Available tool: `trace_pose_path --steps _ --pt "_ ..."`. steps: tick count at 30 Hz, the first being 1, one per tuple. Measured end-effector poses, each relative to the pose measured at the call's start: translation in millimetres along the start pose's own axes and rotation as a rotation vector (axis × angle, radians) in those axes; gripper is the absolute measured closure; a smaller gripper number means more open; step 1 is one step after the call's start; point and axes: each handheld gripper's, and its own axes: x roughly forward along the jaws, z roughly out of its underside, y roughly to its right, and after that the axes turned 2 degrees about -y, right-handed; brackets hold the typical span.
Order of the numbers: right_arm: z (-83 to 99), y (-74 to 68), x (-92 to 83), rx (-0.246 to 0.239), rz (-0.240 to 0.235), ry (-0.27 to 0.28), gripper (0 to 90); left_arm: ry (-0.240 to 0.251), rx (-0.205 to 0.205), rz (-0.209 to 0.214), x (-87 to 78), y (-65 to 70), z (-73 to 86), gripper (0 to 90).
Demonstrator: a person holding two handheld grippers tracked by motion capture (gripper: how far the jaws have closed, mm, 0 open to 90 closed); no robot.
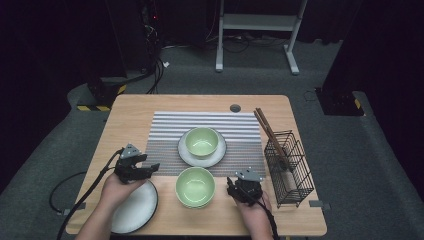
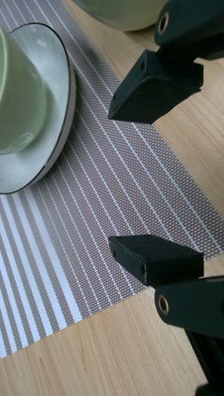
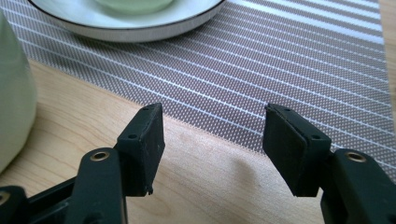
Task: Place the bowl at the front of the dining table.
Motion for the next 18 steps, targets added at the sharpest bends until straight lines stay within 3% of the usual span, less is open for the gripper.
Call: trace_pose_path --steps 6,10,18 --pt "-3.8 -3.5 -8.5 0.003 0.007 0.038 37.4 -0.025 0.007 -0.002 1.2 -3.8 0.0 31.0" --pt "-6.7 -5.5 -14.3 0.010 0.004 0.058 37.5 -0.001 0.027 0.003 -2.2 -6.8 0.7 30.8" --pt "-14.3 -7.1 -29.0 0.012 0.017 0.104 38.9 0.014 0.018 0.032 -1.1 -10.4 5.6 29.4"
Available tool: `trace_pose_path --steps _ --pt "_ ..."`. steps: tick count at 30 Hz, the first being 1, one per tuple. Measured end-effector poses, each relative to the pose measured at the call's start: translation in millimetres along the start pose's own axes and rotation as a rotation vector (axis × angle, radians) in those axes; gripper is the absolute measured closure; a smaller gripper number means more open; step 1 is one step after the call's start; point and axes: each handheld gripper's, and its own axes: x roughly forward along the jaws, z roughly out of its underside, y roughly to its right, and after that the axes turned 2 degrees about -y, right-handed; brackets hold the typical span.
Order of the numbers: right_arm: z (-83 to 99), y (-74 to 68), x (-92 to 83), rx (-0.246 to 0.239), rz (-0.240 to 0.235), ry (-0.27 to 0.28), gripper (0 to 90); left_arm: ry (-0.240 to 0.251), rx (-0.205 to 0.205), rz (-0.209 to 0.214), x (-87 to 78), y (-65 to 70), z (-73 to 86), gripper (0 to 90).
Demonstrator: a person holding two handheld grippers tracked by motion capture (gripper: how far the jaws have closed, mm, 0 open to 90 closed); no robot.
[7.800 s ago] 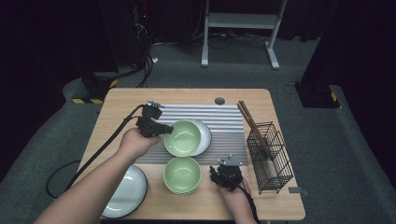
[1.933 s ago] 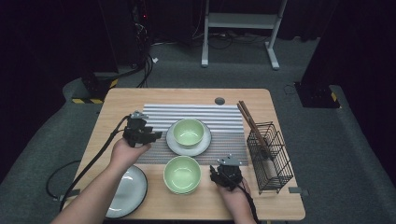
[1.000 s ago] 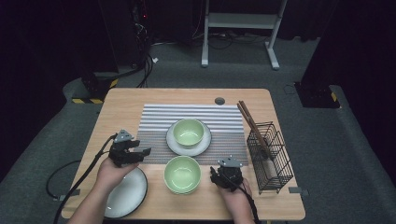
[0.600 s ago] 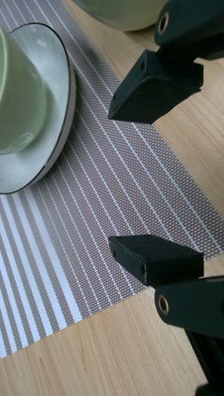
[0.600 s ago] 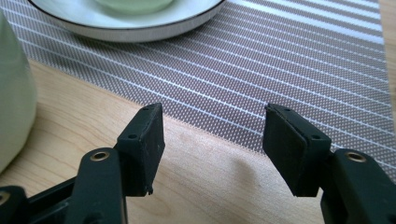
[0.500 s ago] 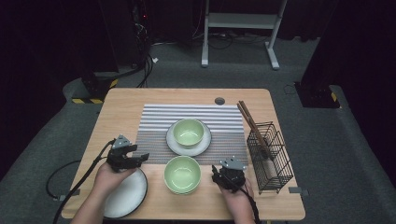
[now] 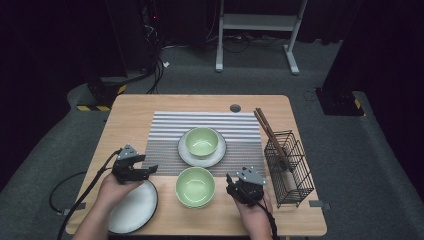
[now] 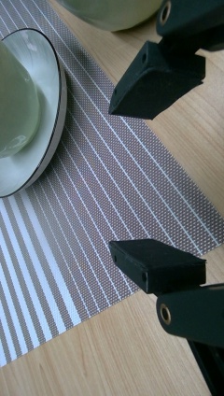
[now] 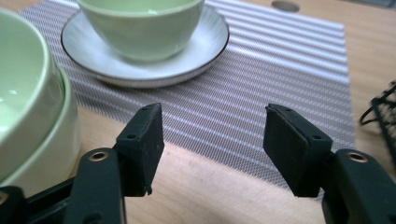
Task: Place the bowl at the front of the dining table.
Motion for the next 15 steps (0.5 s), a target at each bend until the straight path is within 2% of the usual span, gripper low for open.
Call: trace_pose_path --steps 4,9,15 --pt "-7.6 3.6 -7.3 0.008 0.024 0.026 38.9 0.014 -0.031 0.020 -2.3 -2.3 0.6 28.6" --pt "-12.9 5.9 -14.8 0.015 0.039 0.060 38.7 0.014 -0.012 0.017 -1.7 0.0 1.3 26.1" --pt "-15.4 5.9 -25.9 0.003 0.050 0.093 38.6 0.014 -0.017 -0.001 -0.9 -0.8 1.7 26.1"
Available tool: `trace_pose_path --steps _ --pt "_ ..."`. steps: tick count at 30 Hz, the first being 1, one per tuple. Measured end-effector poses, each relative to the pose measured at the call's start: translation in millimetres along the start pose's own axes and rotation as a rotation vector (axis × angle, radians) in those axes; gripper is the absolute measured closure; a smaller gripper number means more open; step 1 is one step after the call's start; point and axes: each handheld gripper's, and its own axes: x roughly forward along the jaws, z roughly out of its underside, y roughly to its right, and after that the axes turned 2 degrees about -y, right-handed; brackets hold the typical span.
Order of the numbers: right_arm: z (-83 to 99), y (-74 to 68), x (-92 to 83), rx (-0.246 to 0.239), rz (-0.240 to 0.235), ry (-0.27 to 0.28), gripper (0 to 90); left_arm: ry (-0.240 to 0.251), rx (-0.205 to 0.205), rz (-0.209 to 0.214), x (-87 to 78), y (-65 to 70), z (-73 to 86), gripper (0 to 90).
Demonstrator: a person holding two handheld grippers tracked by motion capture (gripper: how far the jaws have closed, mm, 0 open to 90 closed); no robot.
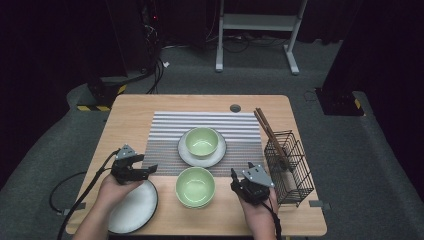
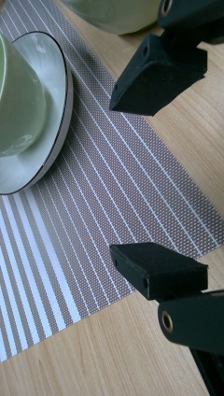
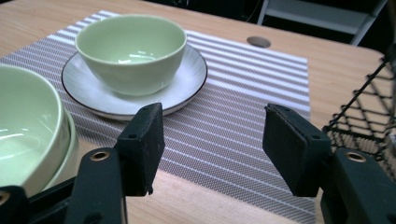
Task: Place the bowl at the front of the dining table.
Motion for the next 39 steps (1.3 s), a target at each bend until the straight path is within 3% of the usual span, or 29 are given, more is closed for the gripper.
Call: trace_pose_path --steps 5,8,28,39 --pt "-9.3 4.5 -14.4 0.003 0.012 0.037 38.9 -0.010 -0.005 0.000 2.8 -0.4 1.8 25.5" --pt "-16.0 8.1 -24.4 0.031 0.013 0.054 39.2 -0.010 0.006 -0.011 4.2 0.5 3.7 25.3" --pt "-37.8 20.0 -61.5 -0.026 0.100 0.178 40.5 0.006 -0.020 -0.013 -1.6 -4.0 6.7 25.8" --pt "-48.6 38.1 -61.2 -0.002 0.142 0.166 42.8 -0.008 -0.028 -0.046 -2.4 -4.5 7.5 24.8"
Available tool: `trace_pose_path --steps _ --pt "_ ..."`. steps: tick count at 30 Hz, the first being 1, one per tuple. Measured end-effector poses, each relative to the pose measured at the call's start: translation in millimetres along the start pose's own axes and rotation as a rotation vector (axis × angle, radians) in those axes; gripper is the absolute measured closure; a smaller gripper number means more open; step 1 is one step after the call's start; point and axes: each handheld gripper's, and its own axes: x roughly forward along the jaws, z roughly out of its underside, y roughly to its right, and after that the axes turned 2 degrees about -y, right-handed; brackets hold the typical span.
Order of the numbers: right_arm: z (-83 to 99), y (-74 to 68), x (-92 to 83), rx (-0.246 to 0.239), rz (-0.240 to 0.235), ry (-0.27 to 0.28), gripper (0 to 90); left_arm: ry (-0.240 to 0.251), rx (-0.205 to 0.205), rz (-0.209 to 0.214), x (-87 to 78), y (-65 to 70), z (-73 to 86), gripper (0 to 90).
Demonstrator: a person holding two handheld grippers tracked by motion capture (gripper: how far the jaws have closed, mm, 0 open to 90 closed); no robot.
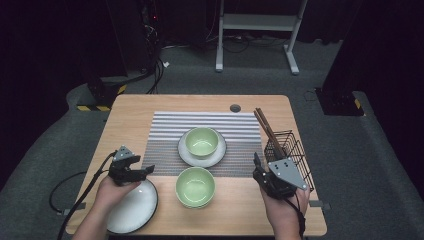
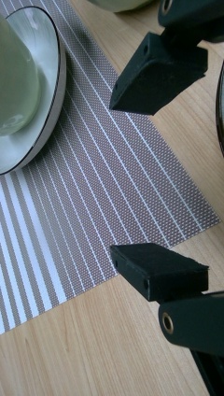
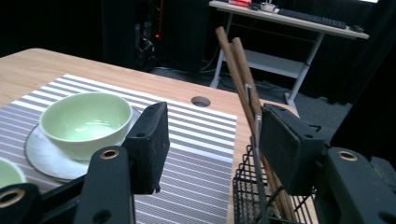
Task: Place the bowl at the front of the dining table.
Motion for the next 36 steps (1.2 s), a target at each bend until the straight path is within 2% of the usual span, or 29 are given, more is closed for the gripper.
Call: trace_pose_path --steps 4,16,19,27,36 --pt "0.5 5.2 5.4 -0.001 0.021 -0.009 43.9 -0.001 -0.008 -0.006 -0.1 -0.1 0.1 24.6" --pt "0.7 13.9 19.0 0.016 0.036 -0.030 47.5 -0.014 -0.025 -0.019 -0.3 -1.1 0.0 22.4" --pt "-1.1 15.8 21.8 0.016 0.039 -0.034 49.3 -0.002 -0.010 -0.030 -1.8 -0.2 0.0 23.4" --pt "-3.5 22.0 30.6 0.033 0.054 -0.053 54.0 -0.011 -0.014 -0.025 0.6 -0.9 0.4 22.3" --pt "-1.6 24.2 41.2 0.029 0.067 -0.080 66.2 -0.010 -0.023 -0.016 -0.4 -2.8 0.6 22.3"
